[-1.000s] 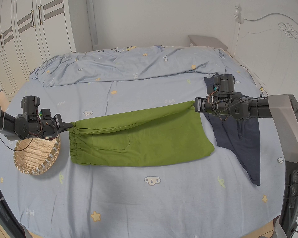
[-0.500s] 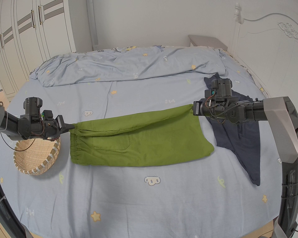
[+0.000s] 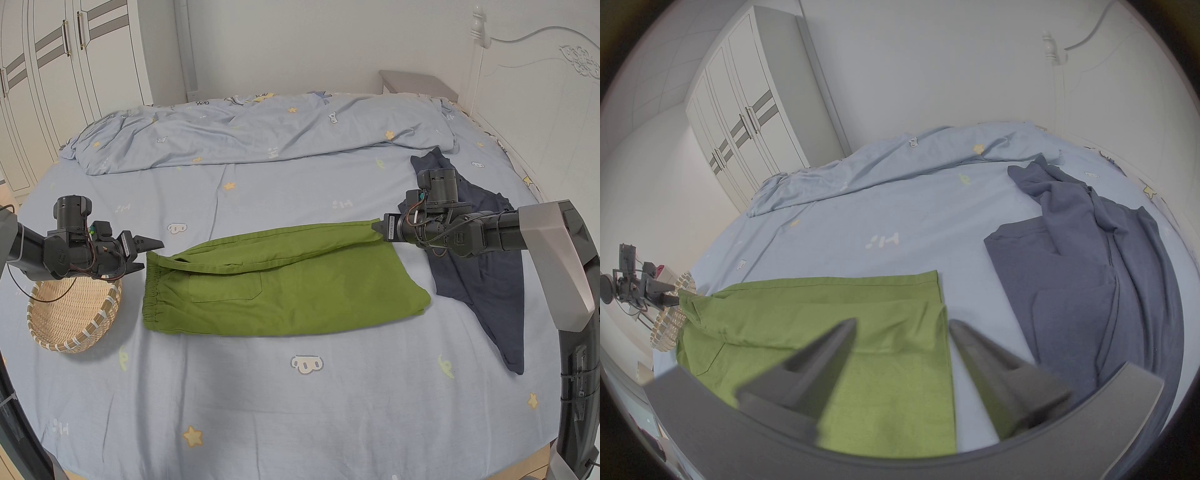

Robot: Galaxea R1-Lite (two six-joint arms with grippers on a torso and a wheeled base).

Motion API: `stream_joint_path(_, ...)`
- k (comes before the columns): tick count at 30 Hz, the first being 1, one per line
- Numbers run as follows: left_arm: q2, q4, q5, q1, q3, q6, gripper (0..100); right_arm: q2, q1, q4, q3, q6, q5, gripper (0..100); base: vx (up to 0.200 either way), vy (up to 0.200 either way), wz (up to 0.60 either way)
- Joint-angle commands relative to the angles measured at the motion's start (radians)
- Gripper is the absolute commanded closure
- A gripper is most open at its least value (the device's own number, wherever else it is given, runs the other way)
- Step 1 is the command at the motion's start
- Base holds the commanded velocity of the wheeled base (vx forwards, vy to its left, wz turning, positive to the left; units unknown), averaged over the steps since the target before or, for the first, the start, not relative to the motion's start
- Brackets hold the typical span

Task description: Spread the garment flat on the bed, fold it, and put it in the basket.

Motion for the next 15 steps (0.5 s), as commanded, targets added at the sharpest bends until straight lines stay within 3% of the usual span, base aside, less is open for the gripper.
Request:
stream_joint_path(1,0.006,0.001,-0.001,-0.012,-0.007,-0.004,0,0.011,0.007,-0.001,0.0,0.003,-0.001,0,0.0,0.0,0.0)
stream_joint_path(11,-0.017,0.001,-0.002,-0.062,-0.021,-0.086,0,0.003,0.006,0.001,0.008,0.009,-0.001,0,0.0,0.0,0.0)
stream_joint_path(15,0.034,-0.002,-0.001,-0.087,-0.096,-0.145,0,-0.008,0.006,0.002,0.011,0.01,-0.001,0,0.0,0.0,0.0)
